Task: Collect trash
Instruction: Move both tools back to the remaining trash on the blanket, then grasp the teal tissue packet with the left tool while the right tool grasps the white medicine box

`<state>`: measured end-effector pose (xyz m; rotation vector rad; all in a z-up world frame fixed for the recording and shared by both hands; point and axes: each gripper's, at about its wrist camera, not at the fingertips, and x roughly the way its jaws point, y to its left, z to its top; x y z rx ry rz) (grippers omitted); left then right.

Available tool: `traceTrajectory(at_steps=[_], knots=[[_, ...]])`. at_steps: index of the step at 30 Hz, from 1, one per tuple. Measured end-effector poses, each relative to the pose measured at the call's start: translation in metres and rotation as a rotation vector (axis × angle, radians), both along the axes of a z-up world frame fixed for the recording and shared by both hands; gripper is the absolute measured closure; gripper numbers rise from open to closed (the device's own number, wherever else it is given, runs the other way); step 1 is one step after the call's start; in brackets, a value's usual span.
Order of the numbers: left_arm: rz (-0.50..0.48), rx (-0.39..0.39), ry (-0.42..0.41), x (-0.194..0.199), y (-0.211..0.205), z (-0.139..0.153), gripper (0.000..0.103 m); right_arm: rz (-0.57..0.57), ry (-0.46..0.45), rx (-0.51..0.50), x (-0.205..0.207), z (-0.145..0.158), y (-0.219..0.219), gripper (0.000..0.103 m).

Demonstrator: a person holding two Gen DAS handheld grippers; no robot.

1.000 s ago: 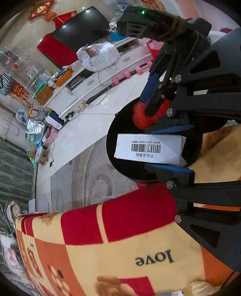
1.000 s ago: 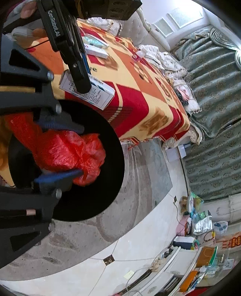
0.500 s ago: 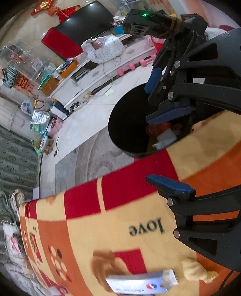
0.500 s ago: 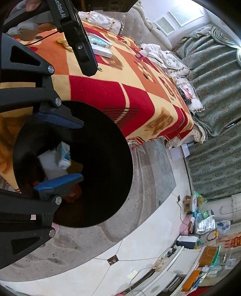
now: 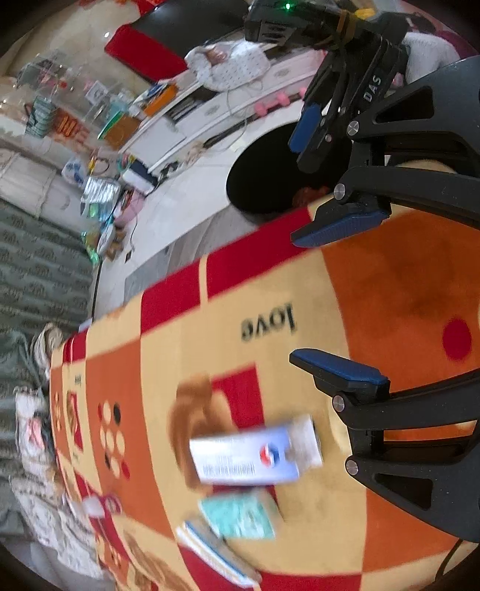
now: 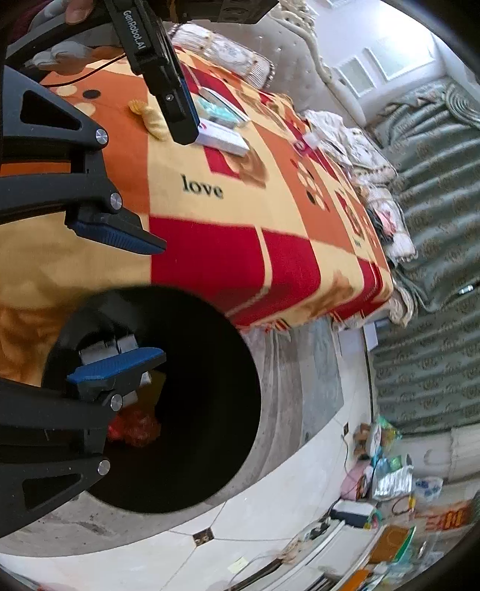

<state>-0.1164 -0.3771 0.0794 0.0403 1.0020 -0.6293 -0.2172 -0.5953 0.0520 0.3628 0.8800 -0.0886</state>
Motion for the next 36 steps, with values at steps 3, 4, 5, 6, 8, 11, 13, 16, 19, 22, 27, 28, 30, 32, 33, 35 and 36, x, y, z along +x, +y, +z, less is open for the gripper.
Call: traceTrajectory(at_steps=[3,4,5,6,8,11,13,16,19,22,27,28,30,32,33,35,36], knots=[[0.038,0.026,-0.023,0.001,0.020,0.002,0.047,0.026,0.000,-0.002,0.006,0.002,0.015,0.052],[0.049,0.031,-0.026,0.002,0.026,0.002,0.047,0.039,-0.001,-0.003,0.009,0.003,0.021,0.052],[0.059,0.036,-0.030,0.003,0.032,0.003,0.047,0.049,-0.002,-0.004,0.011,0.003,0.026,0.052],[0.073,0.042,-0.037,0.004,0.039,0.004,0.047,0.058,-0.003,-0.004,0.013,0.004,0.031,0.051],[0.096,0.049,-0.046,0.007,0.049,0.004,0.047,0.081,-0.004,-0.005,0.017,0.004,0.044,0.050],[0.128,0.053,-0.044,0.010,0.066,0.003,0.047,0.118,0.002,-0.009,0.026,0.004,0.062,0.049],[0.145,0.060,-0.043,0.012,0.077,0.001,0.047,0.143,0.007,-0.011,0.031,0.003,0.075,0.049],[0.166,0.070,-0.040,0.016,0.092,-0.003,0.047,0.175,0.013,-0.016,0.037,0.002,0.090,0.048],[0.190,0.078,-0.030,0.019,0.111,-0.008,0.047,0.203,0.016,-0.016,0.044,0.001,0.104,0.048],[0.216,0.086,-0.018,0.025,0.131,-0.013,0.047,0.227,0.021,-0.017,0.052,0.000,0.117,0.047],[0.272,0.095,0.000,0.036,0.165,-0.020,0.047,0.271,0.029,-0.015,0.068,-0.003,0.138,0.047],[0.281,0.096,0.002,0.038,0.170,-0.022,0.047,0.282,0.030,-0.014,0.073,-0.003,0.143,0.047],[0.298,0.096,0.007,0.040,0.179,-0.023,0.047,0.306,0.028,-0.015,0.085,-0.004,0.155,0.047],[0.316,0.090,0.014,0.043,0.188,-0.023,0.047,0.323,0.030,-0.020,0.097,-0.006,0.165,0.047],[0.322,0.087,0.018,0.045,0.192,-0.023,0.047,0.339,0.033,-0.022,0.106,-0.008,0.172,0.047],[0.333,0.078,0.025,0.050,0.197,-0.022,0.047,0.360,0.045,-0.026,0.122,-0.013,0.184,0.046],[0.338,0.071,0.027,0.053,0.199,-0.022,0.047,0.372,0.054,-0.035,0.133,-0.017,0.191,0.046]])
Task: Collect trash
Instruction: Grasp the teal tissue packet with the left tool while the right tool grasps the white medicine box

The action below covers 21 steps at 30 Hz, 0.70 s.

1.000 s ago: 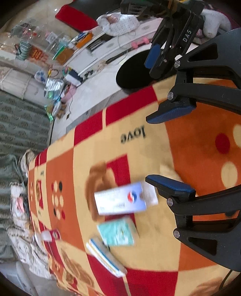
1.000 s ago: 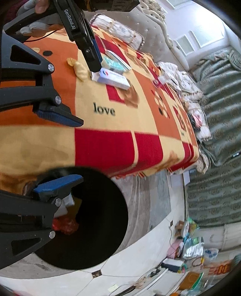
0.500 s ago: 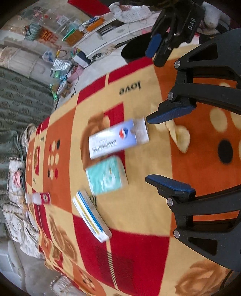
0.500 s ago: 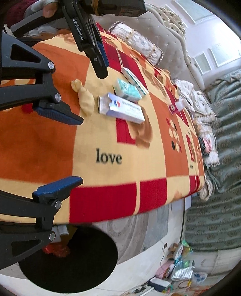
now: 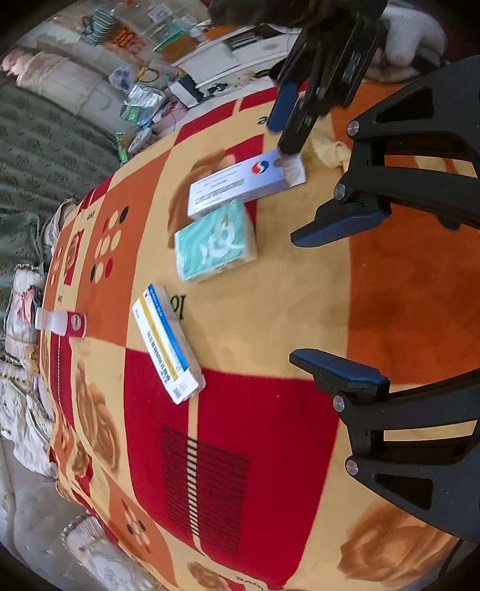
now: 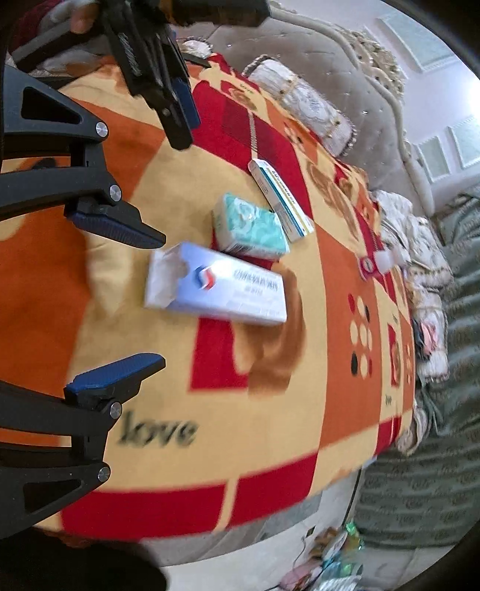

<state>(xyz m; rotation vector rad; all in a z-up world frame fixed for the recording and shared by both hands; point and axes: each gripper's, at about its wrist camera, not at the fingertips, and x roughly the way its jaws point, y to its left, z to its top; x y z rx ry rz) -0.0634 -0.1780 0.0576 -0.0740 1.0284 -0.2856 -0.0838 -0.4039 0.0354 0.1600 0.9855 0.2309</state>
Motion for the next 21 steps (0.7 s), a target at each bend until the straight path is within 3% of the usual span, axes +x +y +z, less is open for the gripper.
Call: traceTrajectory(at_steps=[8,14,17,21], knots=[[0.012,-0.098,0.042,0.027,-0.007,0.001,0.047,0.053,0.030,-0.071,0.052,-0.023,0.027,0.047],[0.001,-0.152,0.047,0.052,-0.035,-0.002,0.047,-0.019,0.005,-0.154,0.047,-0.014,-0.003,0.052],[-0.005,-0.136,0.060,0.067,-0.053,-0.010,0.044,-0.057,0.008,-0.133,0.043,-0.013,-0.025,0.051],[-0.007,-0.057,0.060,0.079,-0.072,-0.025,0.044,-0.049,-0.007,-0.098,0.042,-0.014,-0.032,0.048]])
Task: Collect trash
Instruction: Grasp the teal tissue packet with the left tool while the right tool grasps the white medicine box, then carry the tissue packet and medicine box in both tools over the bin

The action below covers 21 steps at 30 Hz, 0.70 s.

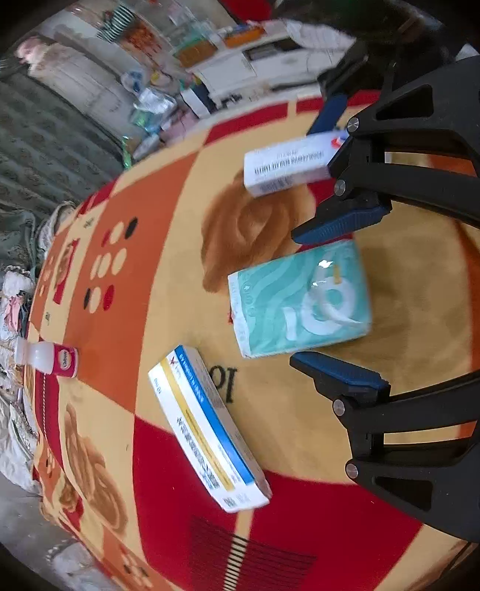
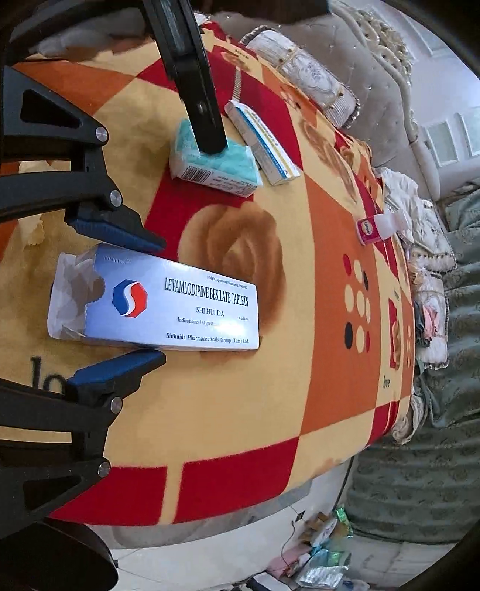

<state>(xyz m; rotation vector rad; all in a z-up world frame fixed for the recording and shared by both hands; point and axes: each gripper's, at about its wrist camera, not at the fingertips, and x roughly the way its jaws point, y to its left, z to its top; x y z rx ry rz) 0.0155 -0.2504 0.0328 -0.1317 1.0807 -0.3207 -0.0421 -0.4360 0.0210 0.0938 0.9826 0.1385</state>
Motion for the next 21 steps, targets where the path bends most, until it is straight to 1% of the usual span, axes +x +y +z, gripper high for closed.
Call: traceTrajectory(at_steps=[2,3,5,6,7,8,9,11,14,21], knots=[[-0.005,0.038,0.011,0.004,-0.007,-0.008,0.044,0.009,0.001,-0.010,0.003,-0.003,0.002,0.044],[-0.005,0.048,-0.011,0.003,-0.009,-0.007,0.044,0.009,0.002,-0.010,0.005,-0.005,0.003,0.044],[-0.011,0.051,-0.007,0.003,-0.009,-0.008,0.044,0.011,0.001,-0.006,0.009,-0.008,0.005,0.044],[-0.013,0.045,-0.011,0.002,-0.007,-0.008,0.047,0.012,-0.009,-0.009,0.010,-0.009,0.005,0.044],[-0.017,0.039,-0.012,0.001,-0.005,-0.008,0.053,0.014,-0.014,-0.008,0.011,-0.009,0.005,0.044],[-0.024,0.042,-0.016,-0.001,-0.005,-0.007,0.054,0.012,-0.018,-0.013,0.011,-0.009,0.005,0.052],[-0.031,0.047,-0.023,-0.004,-0.004,-0.005,0.058,0.014,-0.016,-0.012,0.011,-0.009,0.004,0.053],[-0.041,0.049,-0.036,-0.011,-0.003,-0.001,0.060,0.019,-0.008,-0.001,0.009,-0.008,0.003,0.055],[-0.055,0.026,-0.047,-0.024,-0.001,0.006,0.061,0.017,-0.022,-0.005,-0.003,0.000,0.000,0.056],[-0.096,0.013,-0.087,-0.058,-0.005,0.026,0.061,0.005,-0.057,0.016,-0.038,0.019,-0.009,0.056]])
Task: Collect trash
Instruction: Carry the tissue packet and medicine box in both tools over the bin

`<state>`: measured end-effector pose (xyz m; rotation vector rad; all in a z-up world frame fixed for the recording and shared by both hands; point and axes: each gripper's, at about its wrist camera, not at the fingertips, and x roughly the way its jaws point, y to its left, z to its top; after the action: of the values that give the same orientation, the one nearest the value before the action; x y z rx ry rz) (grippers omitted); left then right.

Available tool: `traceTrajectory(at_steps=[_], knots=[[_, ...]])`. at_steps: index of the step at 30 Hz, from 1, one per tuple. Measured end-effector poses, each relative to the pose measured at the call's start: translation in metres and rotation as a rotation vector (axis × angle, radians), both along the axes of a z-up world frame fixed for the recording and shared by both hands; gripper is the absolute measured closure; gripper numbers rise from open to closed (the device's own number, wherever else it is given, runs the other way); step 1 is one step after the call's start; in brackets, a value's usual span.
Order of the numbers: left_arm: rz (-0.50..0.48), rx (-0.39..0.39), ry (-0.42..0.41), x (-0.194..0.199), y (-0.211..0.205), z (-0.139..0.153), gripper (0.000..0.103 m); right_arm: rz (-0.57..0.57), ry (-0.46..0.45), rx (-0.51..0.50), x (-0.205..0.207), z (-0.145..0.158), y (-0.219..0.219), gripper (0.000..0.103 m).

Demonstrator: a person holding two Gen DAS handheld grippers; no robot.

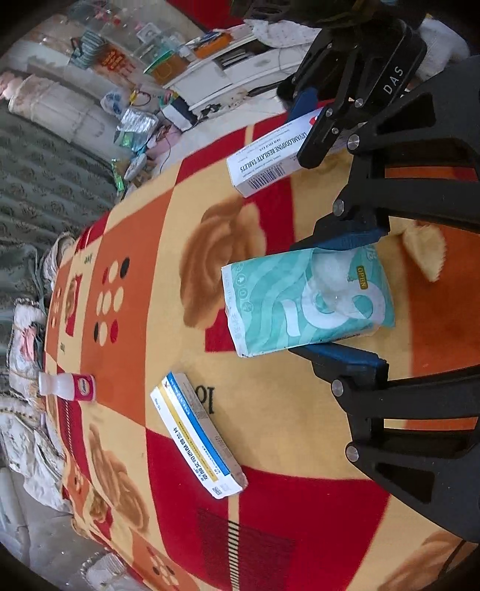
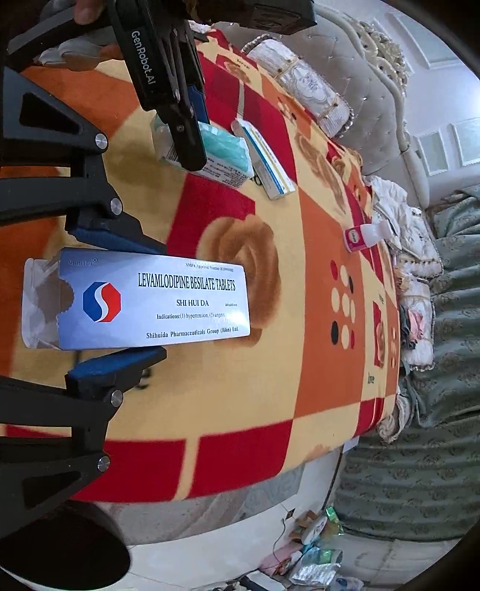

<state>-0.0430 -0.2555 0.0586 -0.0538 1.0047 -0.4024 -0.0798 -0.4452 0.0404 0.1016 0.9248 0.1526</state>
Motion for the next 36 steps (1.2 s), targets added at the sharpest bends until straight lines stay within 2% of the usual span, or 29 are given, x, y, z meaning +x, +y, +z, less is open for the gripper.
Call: traceTrajectory(at_steps=[5,19,36], knots=[[-0.023,0.014,-0.031,-0.022,-0.007,0.009,0.061,-0.013,-0.006,0.028,-0.025,0.005,-0.003,0.056],[-0.077,0.022,-0.096,-0.069,-0.027,0.028,0.061,-0.036,-0.046,0.015,-0.071,0.018,-0.004,0.056],[-0.184,0.009,-0.134,-0.098,-0.081,0.043,0.061,-0.137,-0.086,0.015,-0.117,0.034,-0.047,0.056]])
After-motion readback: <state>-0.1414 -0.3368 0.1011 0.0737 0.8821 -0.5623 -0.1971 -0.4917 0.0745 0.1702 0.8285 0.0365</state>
